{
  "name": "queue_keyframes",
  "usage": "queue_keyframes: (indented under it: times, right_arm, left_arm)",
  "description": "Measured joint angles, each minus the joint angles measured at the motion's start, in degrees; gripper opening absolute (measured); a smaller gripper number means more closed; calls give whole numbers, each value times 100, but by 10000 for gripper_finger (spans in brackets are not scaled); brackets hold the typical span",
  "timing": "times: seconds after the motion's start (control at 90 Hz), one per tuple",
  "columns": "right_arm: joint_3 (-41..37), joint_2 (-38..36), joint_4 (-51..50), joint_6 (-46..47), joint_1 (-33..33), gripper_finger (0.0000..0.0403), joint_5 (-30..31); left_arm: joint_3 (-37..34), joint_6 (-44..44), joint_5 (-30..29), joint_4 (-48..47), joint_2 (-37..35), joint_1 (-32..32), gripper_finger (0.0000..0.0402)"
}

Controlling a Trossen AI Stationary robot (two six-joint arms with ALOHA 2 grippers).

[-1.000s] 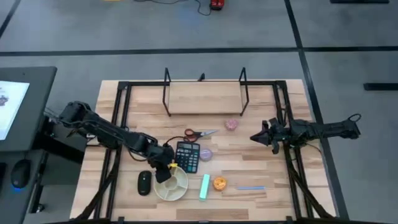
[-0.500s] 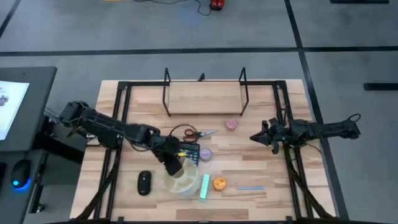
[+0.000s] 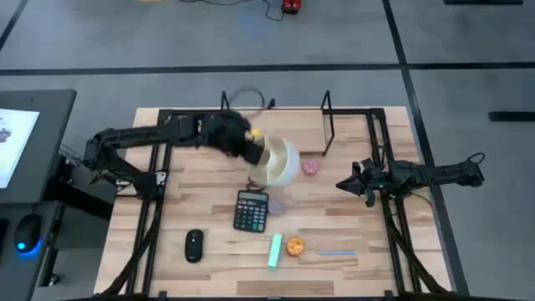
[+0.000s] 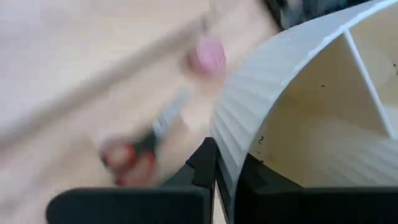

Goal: Stock shelves
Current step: Put the white pen organizer on the shelf

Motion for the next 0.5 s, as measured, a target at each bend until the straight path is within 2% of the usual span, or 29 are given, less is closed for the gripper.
queue_keyframes:
  times: [0.267, 0.5]
  right_arm:
    - [-1, 2, 0, 0, 1, 0, 0]
    - [-1, 0, 4, 0, -1, 0, 0]
  left_arm:
    - [49, 698, 46, -261, 181, 1373, 0]
    - [135, 1110, 310, -858, 895, 1699, 0]
